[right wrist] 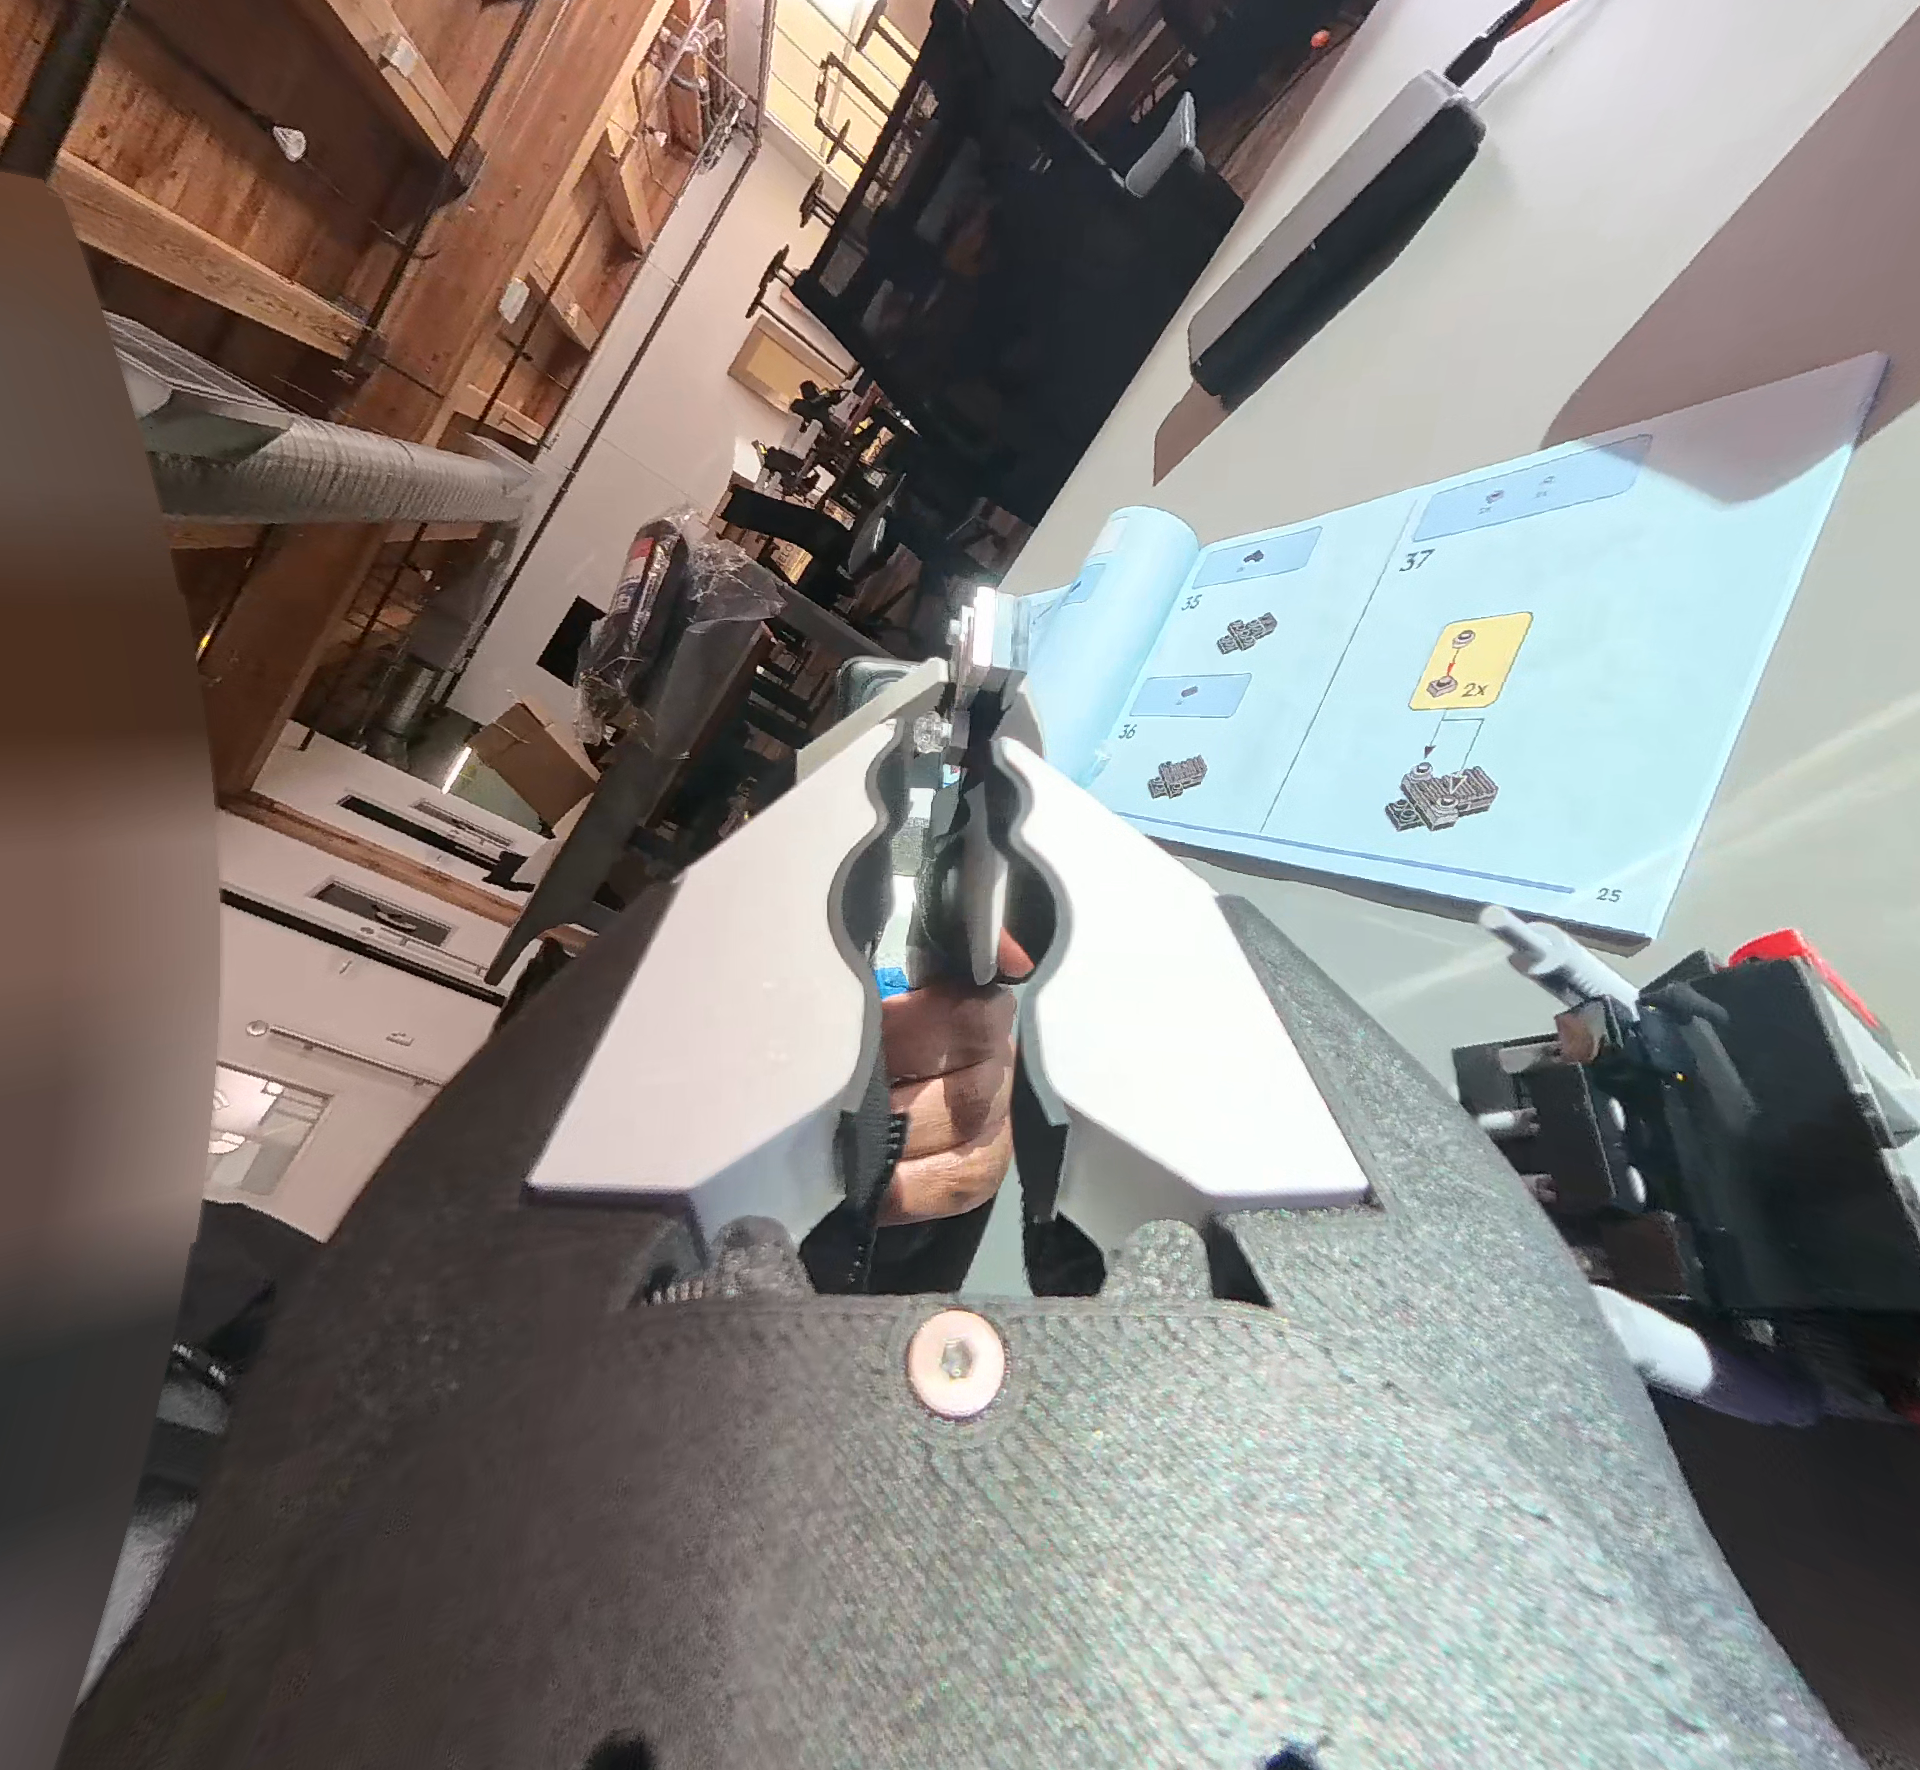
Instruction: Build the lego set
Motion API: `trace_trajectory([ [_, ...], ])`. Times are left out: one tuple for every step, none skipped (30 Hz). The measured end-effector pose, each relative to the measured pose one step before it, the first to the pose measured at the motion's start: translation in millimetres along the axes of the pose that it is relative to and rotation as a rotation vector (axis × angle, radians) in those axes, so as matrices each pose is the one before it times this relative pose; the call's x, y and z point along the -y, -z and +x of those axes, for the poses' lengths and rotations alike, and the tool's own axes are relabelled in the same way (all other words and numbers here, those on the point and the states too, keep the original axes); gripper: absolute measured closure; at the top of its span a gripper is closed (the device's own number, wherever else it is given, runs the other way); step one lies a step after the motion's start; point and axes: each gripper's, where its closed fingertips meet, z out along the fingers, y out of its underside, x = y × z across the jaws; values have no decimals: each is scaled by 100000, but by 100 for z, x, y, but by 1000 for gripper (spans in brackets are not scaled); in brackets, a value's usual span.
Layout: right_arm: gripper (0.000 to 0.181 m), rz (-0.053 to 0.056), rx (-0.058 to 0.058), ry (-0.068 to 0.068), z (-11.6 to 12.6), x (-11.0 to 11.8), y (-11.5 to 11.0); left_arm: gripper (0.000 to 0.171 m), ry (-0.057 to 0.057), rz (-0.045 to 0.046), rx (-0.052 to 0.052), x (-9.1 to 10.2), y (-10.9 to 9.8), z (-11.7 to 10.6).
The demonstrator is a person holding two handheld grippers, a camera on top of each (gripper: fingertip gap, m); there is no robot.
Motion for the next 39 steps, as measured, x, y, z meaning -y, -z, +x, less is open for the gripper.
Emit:
trace_trajectory([
  [169, 346, 407, 815, -148, 66, 11, 162, -1089, -189, -540, -5, -9, 164],
  [169, 106, 535, 484, -136, 22, 8, 162, -1249, -127, -413, 10, 11, 156],
  [169, 192, 636, 259, -125, 53, 8, 162, -1304, -185, -308, -6, -9, 153],
  [169, 91, 756, 19, -107, 25, 6, 162, -1157, -66, -204, 17, -6, 129],
  [169, 132, 670, -11, -84, 30, 14, 162, -1004, -35, -80, 9, -18, 89],
  [169, 135, 631, 119, -75, 25, 2, 162, -643, 55, -217, 22, -13, 92],
  [169, 35, 429, 159, -57, 11, -2, 162, -432, 4, -187, 2, 6, 68],
  [169, 35, 235, 339, -53, 15, -5, 162, -623, -38, -84, 3, 1, 58],
  [169, 101, 131, 704, -62, 11, -7, 162, -832, 8, -96, 10, -5, 90],
  [169, 167, -122, 1053, -47, 28, 5, 162, -1050, -50, 96, 5, -17, 75],
  [169, 190, -60, 1049, -78, 22, 9, 162, -973, 23, -49, 13, -18, 93],
  [169, 100, 6, 833, -58, 17, 1, 162, -765, -42, -107, 2, -2, 74],
  [169, -47, 30, 772, -59, 5, 13, 162, -545, -64, -110, -4, -10, 64],
  [169, -58, 33, 816, -42, 5, 16, 162, -365, -80, -141, -7, -13, 67],
  [169, 87, 148, 734, -71, 19, 4, 162, -424, 89, -293, 11, -13, 81],
  [169, 159, 270, 537, -88, 15, 8, 162, -311, 116, -470, 24, -11, 111],
  [168, 91, 115, 733, -81, 19, 11, 162, -183, 8, -385, 3, -4, 87],
  [168, 74, 74, 864, -72, 12, 0, 162, -312, -6, -345, 5, -7, 80],
  [168, 162, 95, 785, -74, 17, 4, 162, -482, 62, -284, 11, -3, 102],
  [168, 203, 301, 322, -86, 16, 6, 162, -507, 86, -289, 14, -10, 88],
  [168, 36, 251, 133, -48, 11, 6, 162, -536, -78, 22, -5, -2, 50],
  [168, -101, -86, 568, -6, -2, 11, 162, -724, -151, 321, -17, -13, 1],
  [168, 94, -94, 710, -26, 8, 21, 162, -651, -136, 93, -10, -18, 46],
  [168, 457, 209, 137, -91, 49, 18, 162, -727, 75, -254, 21, -41, 121],
  [168, 333, 101, 641, -102, 27, 7, 162, -835, 61, -223, 12, -20, 112],
  [168, 3, 98, 1331, -98, 22, -2, 162, -516, 14, -366, 18, 3, 108],
  [168, -9, 59, 897, -53, 20, 9, 162, -230, 5, -191, 12, -17, 58],
  [168, 120, -66, 685, -38, 24, 10, 162, -184, 55, -124, 1, -16, 39],
  [168, 306, 18, 440, -41, 20, 6, 162, -217, 56, -113, 8, -16, 57],
  [168, 230, -80, 407, -22, -11, 0, 162, -647, -26, 182, 7, -7, 20],
  [168, 193, -84, 827, -40, 8, -1, 162, -1127, -140, 295, 0, -11, 47],
  [168, 349, -173, 1046, -32, 27, 26, 162, -1223, -139, 366, -20, -26, 48],
  [168, 315, -333, 1346, -23, 21, 13, 162, -955, -71, 293, -1, -27, 36],
  [168, 194, -427, 1178, -6, 6, 14, 162, -629, -105, 386, -12, -20, 1],
  [167, 100, -686, 1695, 24, 0, 17, 162, -836, -83, 553, -22, -25, -17],
  [167, 14, -593, 1722, 1, 7, 24, 162, -637, -127, 214, -12, -26, 19],
  [167, 131, -273, 1362, -46, 31, 10, 162, -294, 96, -193, 16, -10, 68],
  [167, 111, -333, 1213, -19, 27, 5, 162, -258, 49, 18, -1, -23, 26],
  [168, 58, -715, 1880, 6, -8, -3, 162, -354, -21, 146, 2, -10, 11],
])
